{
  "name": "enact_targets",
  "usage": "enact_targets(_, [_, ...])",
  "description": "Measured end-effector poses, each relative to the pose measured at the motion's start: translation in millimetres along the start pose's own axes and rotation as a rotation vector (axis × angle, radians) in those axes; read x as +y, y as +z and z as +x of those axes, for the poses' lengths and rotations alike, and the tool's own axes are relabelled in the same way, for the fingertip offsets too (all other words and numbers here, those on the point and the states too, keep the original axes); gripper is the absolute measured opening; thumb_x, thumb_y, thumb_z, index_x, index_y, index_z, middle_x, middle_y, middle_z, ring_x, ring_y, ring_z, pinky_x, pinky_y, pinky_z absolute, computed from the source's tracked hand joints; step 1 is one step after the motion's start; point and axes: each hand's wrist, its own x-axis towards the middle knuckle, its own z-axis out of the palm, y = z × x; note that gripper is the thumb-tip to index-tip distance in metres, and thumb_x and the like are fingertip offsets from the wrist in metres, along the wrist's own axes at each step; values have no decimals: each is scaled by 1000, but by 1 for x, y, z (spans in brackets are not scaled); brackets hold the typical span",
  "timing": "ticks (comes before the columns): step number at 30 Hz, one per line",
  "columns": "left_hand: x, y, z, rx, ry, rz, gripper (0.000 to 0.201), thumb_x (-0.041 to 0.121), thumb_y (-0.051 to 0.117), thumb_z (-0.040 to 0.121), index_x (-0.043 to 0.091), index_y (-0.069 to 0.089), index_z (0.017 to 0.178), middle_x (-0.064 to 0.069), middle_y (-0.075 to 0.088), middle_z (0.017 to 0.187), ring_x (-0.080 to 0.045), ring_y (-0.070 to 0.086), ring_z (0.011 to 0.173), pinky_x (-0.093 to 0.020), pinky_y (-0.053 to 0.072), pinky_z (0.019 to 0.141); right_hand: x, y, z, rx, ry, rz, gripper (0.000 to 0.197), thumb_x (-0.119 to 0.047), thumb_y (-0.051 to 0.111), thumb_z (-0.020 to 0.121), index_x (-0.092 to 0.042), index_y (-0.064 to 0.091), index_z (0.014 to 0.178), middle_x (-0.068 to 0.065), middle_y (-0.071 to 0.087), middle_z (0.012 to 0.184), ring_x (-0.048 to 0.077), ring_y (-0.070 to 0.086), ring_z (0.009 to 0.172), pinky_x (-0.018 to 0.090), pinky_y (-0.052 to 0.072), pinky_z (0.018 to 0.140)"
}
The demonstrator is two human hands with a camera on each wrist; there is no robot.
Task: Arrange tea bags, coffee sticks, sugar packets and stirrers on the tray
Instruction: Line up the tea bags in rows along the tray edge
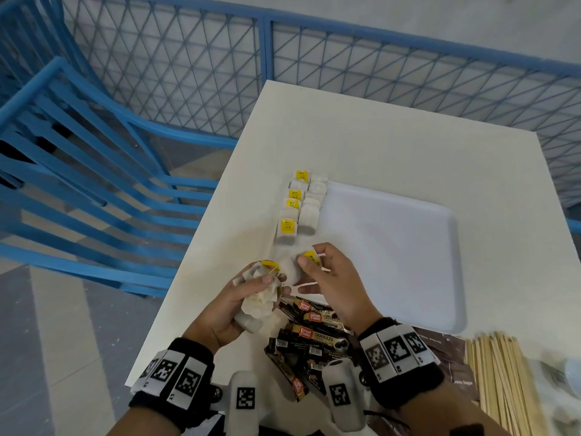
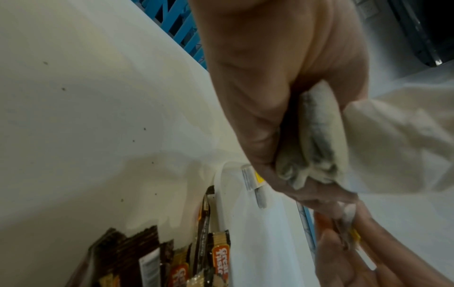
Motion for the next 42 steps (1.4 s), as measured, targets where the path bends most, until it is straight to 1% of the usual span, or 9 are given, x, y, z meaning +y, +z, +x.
enact_targets(4, [5,-4,-1,23,13,-39,27,10,65,70,6,67,96,-15,66,88,-21,68,74,-22,53,59,1,-6,8,59,26,-4,13,-13,67,84,-6,61,94,9,64,81,17,63,58,25,54,58])
enact_targets(6, [8,-6,-3,-3,18,3,28,9,57,74,11,72,98,-16,68,87,-21,67,77,-23,52,61,1,-11,12,84,4,-118,13,-16,70,81,-9,64,89,5,64,73,14,59,56,22,51,56])
enact_targets(10, [12,-1,-4,-107,-34,177,44,7,60,74,2,59,117,-18,67,85,-19,66,75,-25,51,60,-3,-12,16,80,-104,-271,7,-18,73,79,-17,65,78,-1,63,68,6,51,51,17,46,54])
enact_targets(16, [11,5,-2,-85,-12,179,31,7,58,73,3,64,103,-13,68,81,-18,68,72,-24,53,60,3,-10,16,-42,-144,-217,19,-14,69,82,-29,65,93,-6,67,87,1,59,70,18,48,70])
enact_targets(21, [10,4,0,-65,-9,179,34,8,58,73,2,63,106,-13,67,81,-17,67,72,-24,52,60,14,-9,17,-23,-87,-230,12,-13,60,89,-24,65,89,-6,65,80,-2,56,67,16,48,61])
enact_targets(29, [15,-17,1,58,-6,138,30,4,67,77,-1,61,106,-15,66,95,-19,68,81,-25,53,58,21,-24,56,189,47,-236,6,-12,66,85,-15,62,82,2,63,70,13,54,64,21,46,60])
enact_targets(35, [25,-38,-2,139,45,45,42,19,80,65,4,60,99,-12,65,92,-20,68,77,-24,54,60,24,-31,93,232,134,-323,16,-13,66,84,-19,60,71,8,62,72,15,52,58,21,41,54])
enact_targets(38, [26,-45,-1,149,38,60,62,32,91,48,7,62,97,-10,66,92,-21,67,82,-24,54,62,25,-30,102,234,119,-413,11,-14,70,81,-15,60,76,6,63,74,12,52,55,21,41,55])
enact_targets(42, [24,-45,2,156,34,20,25,18,71,75,8,62,97,-9,64,93,-22,66,85,-24,53,63,28,-31,109,266,105,-502,18,-17,73,78,-14,55,80,0,60,69,16,55,61,29,48,67])
